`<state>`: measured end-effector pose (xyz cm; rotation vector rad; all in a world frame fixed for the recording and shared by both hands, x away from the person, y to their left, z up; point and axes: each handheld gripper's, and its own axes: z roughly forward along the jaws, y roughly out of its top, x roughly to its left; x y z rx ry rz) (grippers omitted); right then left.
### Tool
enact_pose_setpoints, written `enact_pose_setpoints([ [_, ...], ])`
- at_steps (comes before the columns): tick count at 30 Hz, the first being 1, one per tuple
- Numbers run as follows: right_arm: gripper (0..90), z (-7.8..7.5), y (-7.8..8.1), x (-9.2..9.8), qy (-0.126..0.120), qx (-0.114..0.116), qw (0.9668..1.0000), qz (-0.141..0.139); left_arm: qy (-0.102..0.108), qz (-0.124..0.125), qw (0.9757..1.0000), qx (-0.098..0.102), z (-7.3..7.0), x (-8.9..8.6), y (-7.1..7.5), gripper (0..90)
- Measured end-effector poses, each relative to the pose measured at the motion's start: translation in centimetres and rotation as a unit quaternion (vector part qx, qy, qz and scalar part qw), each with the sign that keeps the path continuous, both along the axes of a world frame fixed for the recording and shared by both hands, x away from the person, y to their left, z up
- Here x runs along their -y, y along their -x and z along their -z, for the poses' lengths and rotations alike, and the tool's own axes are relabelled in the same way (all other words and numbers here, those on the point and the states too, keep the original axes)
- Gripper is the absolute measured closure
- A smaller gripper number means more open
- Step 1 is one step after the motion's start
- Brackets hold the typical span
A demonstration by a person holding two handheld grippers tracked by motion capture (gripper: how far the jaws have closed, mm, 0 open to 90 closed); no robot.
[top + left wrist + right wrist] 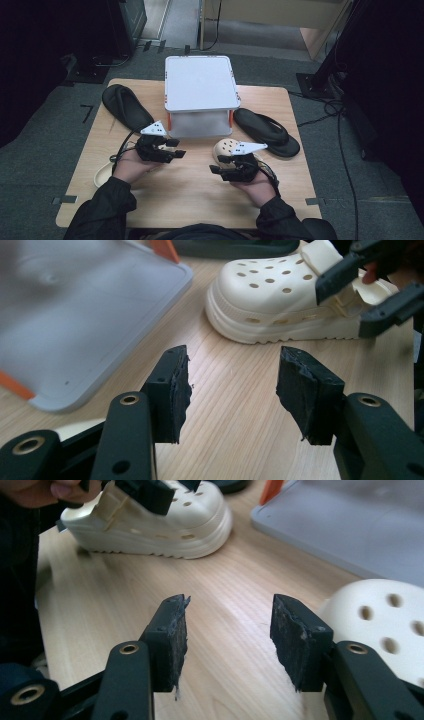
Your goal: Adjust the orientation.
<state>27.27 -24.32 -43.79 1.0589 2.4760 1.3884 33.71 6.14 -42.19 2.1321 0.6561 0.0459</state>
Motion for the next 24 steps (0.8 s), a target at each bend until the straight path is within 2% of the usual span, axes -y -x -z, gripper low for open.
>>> enact_pose_setpoints([
  [3,49.4,0.1,0.1,-0.5,0.001,-0.002,1.0,-0.006,0.0,-0.003,1.0,-0.001,-0.2,-0.4,0.0,48.1],
  [5,49.3,0.2,0.2,-1.1,0.007,0.001,0.9998,-0.02,0.001,-0.01,0.9999,0.002,-0.3,-0.9,0.1,48.1],
  [8,49.4,0.3,0.1,-1.5,0.009,0.002,0.9995,-0.03,-0.009,-0.018,0.9998,0.009,-0.5,-1.8,0.3,48.0],
  [10,49.3,0.3,0.1,-1.6,0.01,0.002,0.9995,-0.031,-0.007,-0.023,0.9996,0.012,-0.5,-2.2,0.5,48.1],
  [12,49.0,0.4,0.0,-2.0,0.012,0.005,0.999,-0.042,-0.011,-0.032,0.9993,0.014,-0.6,-3.2,0.7,48.1],
  [23,49.1,0.6,-0.7,-2.9,0.013,0.0,0.998,-0.062,-0.006,-0.066,0.9978,0.006,-0.8,-6.2,1.3,48.0],
  [24,49.1,0.6,-0.8,-3.0,0.014,0.0,0.9979,-0.063,-0.004,-0.076,0.9971,0.005,-0.8,-7.1,1.4,47.9],
])
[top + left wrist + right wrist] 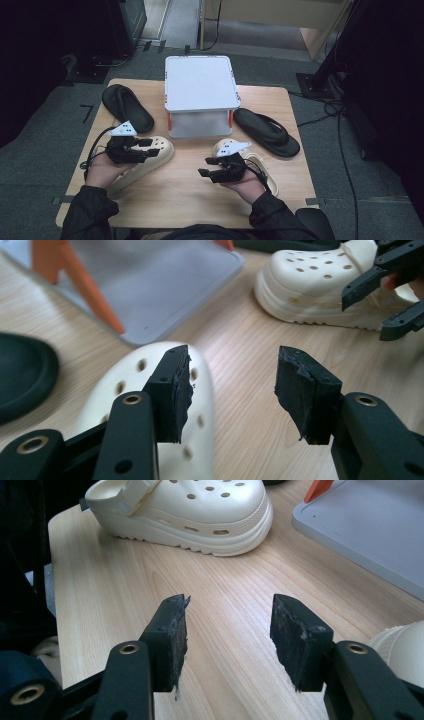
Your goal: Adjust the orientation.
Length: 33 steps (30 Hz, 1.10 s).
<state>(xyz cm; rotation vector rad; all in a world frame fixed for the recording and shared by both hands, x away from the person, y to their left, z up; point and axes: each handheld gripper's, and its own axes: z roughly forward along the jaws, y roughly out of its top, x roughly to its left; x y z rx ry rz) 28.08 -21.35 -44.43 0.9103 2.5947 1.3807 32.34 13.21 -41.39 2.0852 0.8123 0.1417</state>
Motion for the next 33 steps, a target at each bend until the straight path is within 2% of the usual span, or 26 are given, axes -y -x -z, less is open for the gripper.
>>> enact_pose_setpoints([
  [7,49.0,0.1,-0.4,-0.3,0.0,-0.003,1.0,-0.007,0.0,-0.024,0.9997,0.001,0.0,-2.0,0.4,46.8],
  [12,49.0,0.2,-0.5,-0.6,0.004,-0.003,0.9999,-0.014,0.001,-0.046,0.9989,0.006,-0.1,-4.0,0.8,45.1],
  [14,48.8,0.3,-0.5,-0.6,0.004,-0.005,0.9999,-0.014,0.008,-0.057,0.9983,0.007,-0.1,-5.2,0.9,43.3],
  [20,48.5,0.4,-0.6,-0.7,0.009,-0.007,0.9998,-0.014,0.01,-0.066,0.9976,0.015,0.4,-7.2,1.0,40.1],
  [25,48.1,0.5,-0.5,-0.8,0.011,-0.008,0.9998,-0.014,0.012,-0.066,0.9977,0.01,1.0,-7.6,0.8,40.1],
  [27,48.0,0.5,-0.5,-0.8,0.011,-0.007,0.9998,-0.012,0.011,-0.059,0.9982,0.008,1.4,-7.5,0.7,40.1],
  [28,47.9,0.6,-0.5,-0.7,0.012,-0.007,0.9998,-0.012,0.006,-0.054,0.9985,0.0,1.9,-7.5,0.6,40.2],
  [33,47.7,0.6,-0.5,-0.6,0.012,-0.007,0.9999,-0.008,-0.008,-0.05,0.9987,-0.001,2.5,-7.4,0.4,40.0],
])
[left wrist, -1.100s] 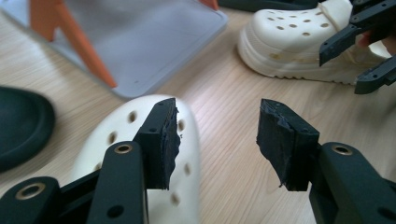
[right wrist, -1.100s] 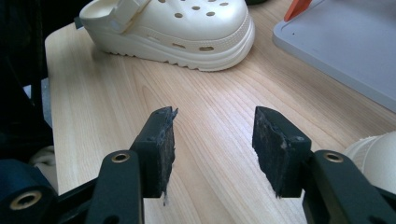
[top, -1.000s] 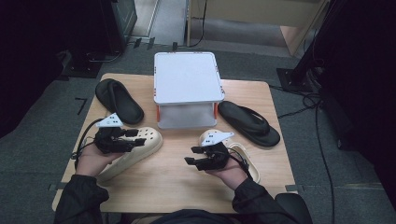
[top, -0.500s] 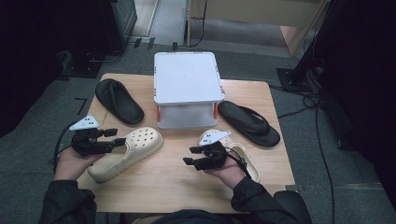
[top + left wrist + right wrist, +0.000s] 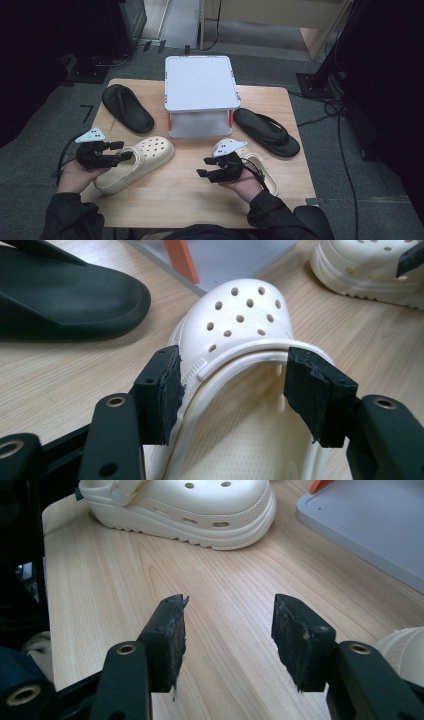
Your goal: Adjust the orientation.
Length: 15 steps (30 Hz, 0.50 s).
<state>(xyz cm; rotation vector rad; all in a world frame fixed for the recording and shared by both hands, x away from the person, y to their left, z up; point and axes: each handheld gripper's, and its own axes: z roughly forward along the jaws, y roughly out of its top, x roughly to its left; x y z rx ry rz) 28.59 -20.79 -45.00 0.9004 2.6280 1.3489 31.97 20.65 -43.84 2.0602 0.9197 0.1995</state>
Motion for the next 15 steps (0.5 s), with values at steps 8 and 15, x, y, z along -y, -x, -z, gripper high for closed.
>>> enact_pose_setpoints([
  [8,47.2,0.1,0.0,0.1,0.006,-0.001,1.0,0.005,0.017,0.01,0.9998,-0.009,0.9,-0.5,-0.8,39.4],
  [15,47.1,0.1,0.1,0.2,0.007,0.0,1.0,0.006,0.017,0.025,0.9994,-0.014,1.3,-0.9,-1.0,40.2],
])
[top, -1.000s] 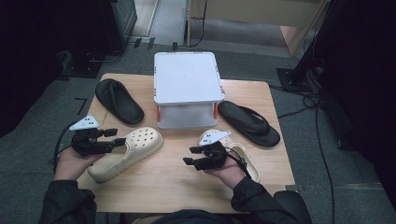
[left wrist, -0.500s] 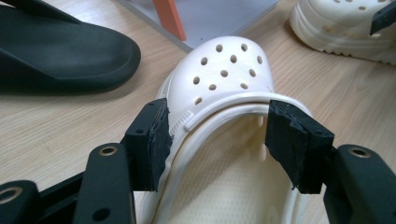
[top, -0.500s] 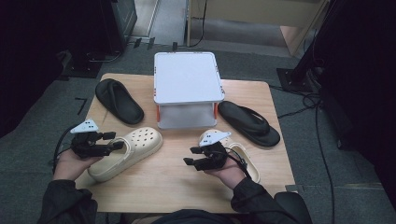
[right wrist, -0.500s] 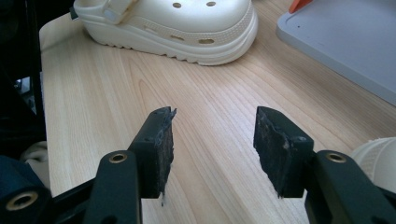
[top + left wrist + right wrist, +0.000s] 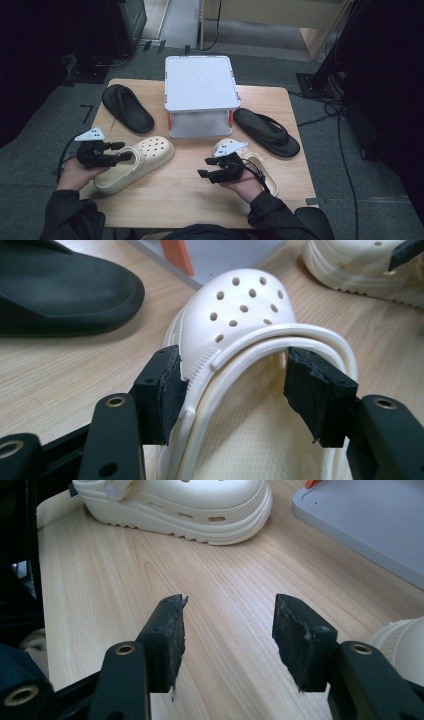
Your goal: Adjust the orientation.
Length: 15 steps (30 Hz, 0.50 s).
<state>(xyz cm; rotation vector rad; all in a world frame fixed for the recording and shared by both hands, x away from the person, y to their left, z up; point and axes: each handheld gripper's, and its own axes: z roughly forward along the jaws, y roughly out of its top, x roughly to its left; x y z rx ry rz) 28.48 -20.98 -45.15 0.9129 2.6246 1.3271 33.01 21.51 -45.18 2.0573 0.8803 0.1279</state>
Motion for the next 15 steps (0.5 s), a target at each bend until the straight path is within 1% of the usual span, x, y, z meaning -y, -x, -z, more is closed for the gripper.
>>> enact_pose_setpoints([
  [1,47.1,0.0,0.0,0.1,-0.001,0.0,1.0,0.001,0.0,0.0,1.0,0.0,0.0,0.0,0.0,40.3],
  [2,47.0,0.0,0.0,0.1,-0.001,0.0,1.0,0.002,-0.015,-0.007,0.9999,-0.006,0.2,0.0,-0.1,42.0],
  [3,47.0,0.0,0.0,0.1,-0.001,0.0,1.0,0.003,-0.021,-0.01,0.9996,-0.016,0.5,0.1,-0.2,42.1],
  [5,47.0,0.0,0.0,0.2,-0.001,-0.002,1.0,0.006,-0.025,-0.01,0.9994,-0.019,0.7,0.2,-0.3,42.2],
  [6,47.0,0.0,0.0,0.2,-0.001,-0.001,1.0,0.004,-0.029,-0.012,0.9991,-0.029,0.9,0.5,-0.6,43.3],
  [7,47.1,0.0,0.0,0.2,-0.001,0.0,1.0,0.004,-0.029,-0.012,0.9991,-0.029,0.9,0.5,-0.6,44.5],
  [8,47.0,0.0,0.0,0.2,0.0,-0.001,1.0,0.005,-0.036,-0.014,0.9989,-0.027,1.1,0.9,-0.8,45.9],
  [11,47.0,0.1,-0.1,0.1,0.001,0.0,1.0,0.004,-0.035,-0.021,0.9989,-0.023,1.1,1.1,-1.0,52.4],
  [12,47.0,0.2,0.0,0.0,0.002,-0.002,1.0,0.003,-0.029,-0.028,0.9989,-0.023,1.2,0.9,-1.2,54.1],
  [15,47.0,0.2,0.0,-0.1,0.004,-0.001,1.0,0.002,-0.03,-0.028,0.999,-0.018,1.2,0.8,-1.2,59.0],
])
